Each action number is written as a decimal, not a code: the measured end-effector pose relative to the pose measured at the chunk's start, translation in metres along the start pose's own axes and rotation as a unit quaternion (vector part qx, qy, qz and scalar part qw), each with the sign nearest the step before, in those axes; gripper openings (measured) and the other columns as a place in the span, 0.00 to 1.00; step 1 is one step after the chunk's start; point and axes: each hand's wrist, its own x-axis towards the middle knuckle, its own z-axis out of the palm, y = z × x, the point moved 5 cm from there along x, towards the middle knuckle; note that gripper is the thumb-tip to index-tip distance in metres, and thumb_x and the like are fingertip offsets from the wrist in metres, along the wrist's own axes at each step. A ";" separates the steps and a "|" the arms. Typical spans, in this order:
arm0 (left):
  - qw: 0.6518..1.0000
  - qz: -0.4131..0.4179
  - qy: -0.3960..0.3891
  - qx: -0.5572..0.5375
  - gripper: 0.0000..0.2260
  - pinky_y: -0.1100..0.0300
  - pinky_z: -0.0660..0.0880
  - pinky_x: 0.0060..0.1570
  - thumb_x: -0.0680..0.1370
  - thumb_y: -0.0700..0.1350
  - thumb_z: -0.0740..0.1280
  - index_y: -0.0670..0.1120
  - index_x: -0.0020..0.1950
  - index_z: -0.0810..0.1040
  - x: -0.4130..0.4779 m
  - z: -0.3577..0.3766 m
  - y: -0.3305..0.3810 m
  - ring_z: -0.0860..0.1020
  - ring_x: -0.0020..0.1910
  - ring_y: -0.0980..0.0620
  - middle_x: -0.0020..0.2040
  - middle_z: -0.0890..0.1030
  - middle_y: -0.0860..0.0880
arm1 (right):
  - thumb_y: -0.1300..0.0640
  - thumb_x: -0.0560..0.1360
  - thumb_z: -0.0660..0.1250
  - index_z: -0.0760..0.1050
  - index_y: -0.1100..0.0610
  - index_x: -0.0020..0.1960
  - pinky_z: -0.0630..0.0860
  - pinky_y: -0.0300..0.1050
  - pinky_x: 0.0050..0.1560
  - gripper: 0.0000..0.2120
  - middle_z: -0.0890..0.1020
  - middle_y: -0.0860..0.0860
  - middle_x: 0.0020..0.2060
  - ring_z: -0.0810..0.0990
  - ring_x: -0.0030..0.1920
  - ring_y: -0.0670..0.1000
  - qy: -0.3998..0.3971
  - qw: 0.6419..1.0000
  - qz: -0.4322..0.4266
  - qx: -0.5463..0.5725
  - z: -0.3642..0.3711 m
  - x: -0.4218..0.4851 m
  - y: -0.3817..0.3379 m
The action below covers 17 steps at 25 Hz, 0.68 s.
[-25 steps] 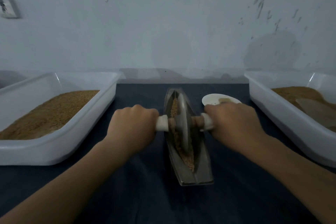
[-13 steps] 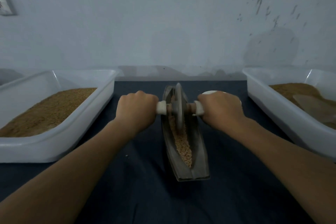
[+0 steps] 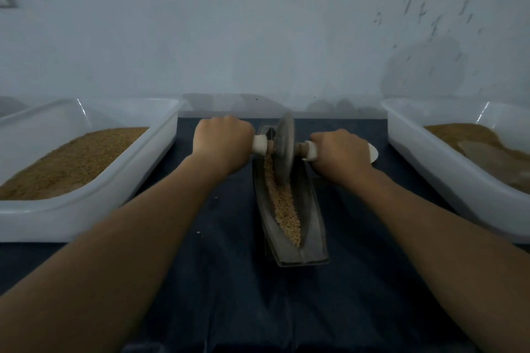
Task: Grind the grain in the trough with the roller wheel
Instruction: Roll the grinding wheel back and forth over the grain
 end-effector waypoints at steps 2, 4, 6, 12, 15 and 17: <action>1.000 0.015 0.003 0.011 0.02 0.54 0.65 0.34 0.76 0.47 0.67 0.51 0.47 0.78 -0.010 -0.003 0.002 0.73 0.34 0.46 0.36 0.72 0.50 | 0.52 0.76 0.65 0.67 0.48 0.39 0.75 0.49 0.39 0.10 0.78 0.48 0.40 0.79 0.44 0.54 0.012 1.000 -0.013 -0.007 -0.001 -0.011 0.003; 0.998 0.032 0.056 -0.005 0.07 0.57 0.59 0.28 0.72 0.48 0.70 0.52 0.40 0.73 -0.046 -0.005 -0.001 0.62 0.27 0.49 0.30 0.62 0.52 | 0.50 0.72 0.66 0.61 0.47 0.35 0.63 0.42 0.28 0.15 0.72 0.45 0.32 0.72 0.33 0.50 0.086 0.991 -0.087 -0.057 -0.010 -0.037 0.001; 0.991 0.064 0.110 -0.028 0.15 0.63 0.50 0.27 0.64 0.47 0.74 0.53 0.34 0.66 -0.076 -0.011 -0.005 0.52 0.23 0.52 0.27 0.55 0.54 | 0.46 0.66 0.67 0.57 0.45 0.34 0.50 0.36 0.29 0.16 0.66 0.43 0.27 0.59 0.27 0.45 0.166 0.971 -0.142 -0.094 -0.025 -0.067 0.002; 0.998 -0.011 0.048 -0.037 0.05 0.57 0.61 0.30 0.73 0.47 0.69 0.50 0.39 0.75 -0.033 0.009 -0.004 0.62 0.28 0.49 0.30 0.61 0.52 | 0.51 0.72 0.70 0.65 0.47 0.38 0.68 0.45 0.32 0.13 0.75 0.47 0.35 0.75 0.35 0.53 0.077 0.992 -0.047 -0.093 -0.017 -0.017 -0.008; 0.997 -0.039 -0.019 -0.060 0.03 0.54 0.65 0.35 0.77 0.48 0.65 0.50 0.47 0.78 -0.005 0.017 -0.008 0.68 0.34 0.48 0.36 0.70 0.50 | 0.53 0.74 0.69 0.71 0.47 0.43 0.75 0.49 0.41 0.07 0.80 0.50 0.43 0.79 0.45 0.56 -0.008 0.996 -0.020 -0.084 -0.015 0.015 -0.013; 0.998 -0.017 0.012 -0.053 0.03 0.55 0.64 0.32 0.75 0.49 0.67 0.53 0.42 0.75 -0.025 0.013 -0.009 0.66 0.30 0.49 0.33 0.66 0.52 | 0.51 0.72 0.70 0.68 0.48 0.38 0.68 0.44 0.33 0.11 0.76 0.46 0.37 0.76 0.37 0.52 0.006 0.995 -0.048 -0.089 -0.017 -0.002 -0.007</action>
